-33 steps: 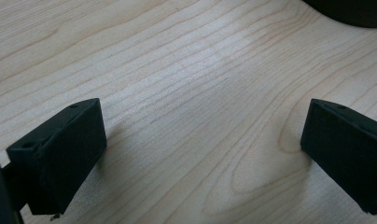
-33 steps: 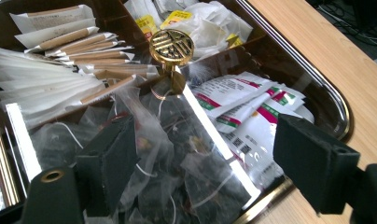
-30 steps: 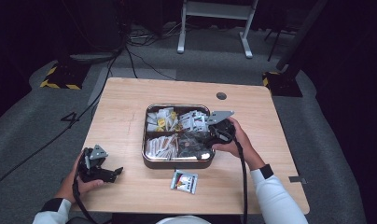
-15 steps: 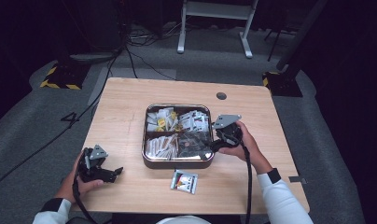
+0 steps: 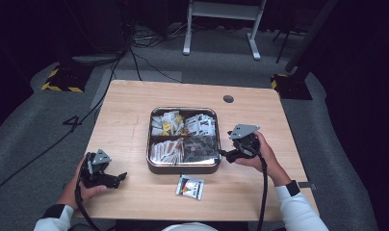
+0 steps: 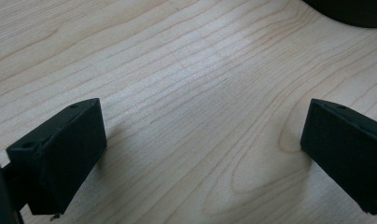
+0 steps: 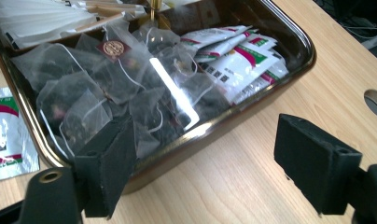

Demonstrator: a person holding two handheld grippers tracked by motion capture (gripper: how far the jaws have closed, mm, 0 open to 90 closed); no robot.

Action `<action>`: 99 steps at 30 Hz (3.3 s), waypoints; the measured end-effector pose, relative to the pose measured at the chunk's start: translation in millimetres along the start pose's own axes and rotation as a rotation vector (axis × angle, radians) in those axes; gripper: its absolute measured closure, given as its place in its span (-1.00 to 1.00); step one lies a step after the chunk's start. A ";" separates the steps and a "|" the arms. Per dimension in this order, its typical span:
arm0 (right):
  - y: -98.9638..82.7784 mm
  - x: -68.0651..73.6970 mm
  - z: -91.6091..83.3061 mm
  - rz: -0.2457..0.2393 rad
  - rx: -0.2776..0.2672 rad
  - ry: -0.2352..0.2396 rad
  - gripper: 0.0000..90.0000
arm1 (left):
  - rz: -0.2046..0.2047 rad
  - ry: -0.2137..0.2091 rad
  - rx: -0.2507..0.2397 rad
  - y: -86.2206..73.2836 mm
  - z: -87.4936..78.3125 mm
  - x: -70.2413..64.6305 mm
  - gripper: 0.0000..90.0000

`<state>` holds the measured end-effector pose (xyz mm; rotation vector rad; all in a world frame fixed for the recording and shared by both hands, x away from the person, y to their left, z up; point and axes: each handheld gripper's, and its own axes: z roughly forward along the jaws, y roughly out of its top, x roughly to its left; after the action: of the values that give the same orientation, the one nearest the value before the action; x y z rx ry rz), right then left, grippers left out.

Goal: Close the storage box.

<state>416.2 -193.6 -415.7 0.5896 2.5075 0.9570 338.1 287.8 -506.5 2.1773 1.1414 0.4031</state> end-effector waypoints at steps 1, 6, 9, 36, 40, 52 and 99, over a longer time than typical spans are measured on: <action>-2.1 -0.3 -0.9 0.004 0.001 0.001 -0.53 | 0.000 0.000 0.000 0.0 0.0 0.0 -0.99; -12.3 -0.8 -3.1 0.011 0.013 -0.007 -0.53 | 0.001 0.000 0.000 0.1 0.1 0.1 -0.99; -16.6 -1.2 -6.4 0.021 0.009 -0.012 -0.53 | 0.000 0.000 0.001 0.1 0.0 0.0 -0.99; -74.7 -9.2 -15.3 0.082 0.098 -0.066 -0.54 | 0.000 0.001 0.000 0.1 0.1 0.0 -0.99; -86.6 -12.2 -18.5 0.106 0.105 -0.085 -0.55 | -0.003 0.000 0.000 0.0 0.1 -0.2 -0.99; -118.1 -15.9 -22.0 0.165 0.120 -0.095 -0.56 | 0.000 0.001 0.000 0.0 0.0 -0.1 -0.99; -170.1 -15.0 -37.8 0.369 -0.002 -0.101 -0.66 | -0.003 0.008 -0.002 -0.3 -0.1 -0.5 -0.99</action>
<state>368.8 -336.7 -504.4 1.0982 2.3521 1.0247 337.6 287.5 -506.6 2.1738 1.1471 0.4117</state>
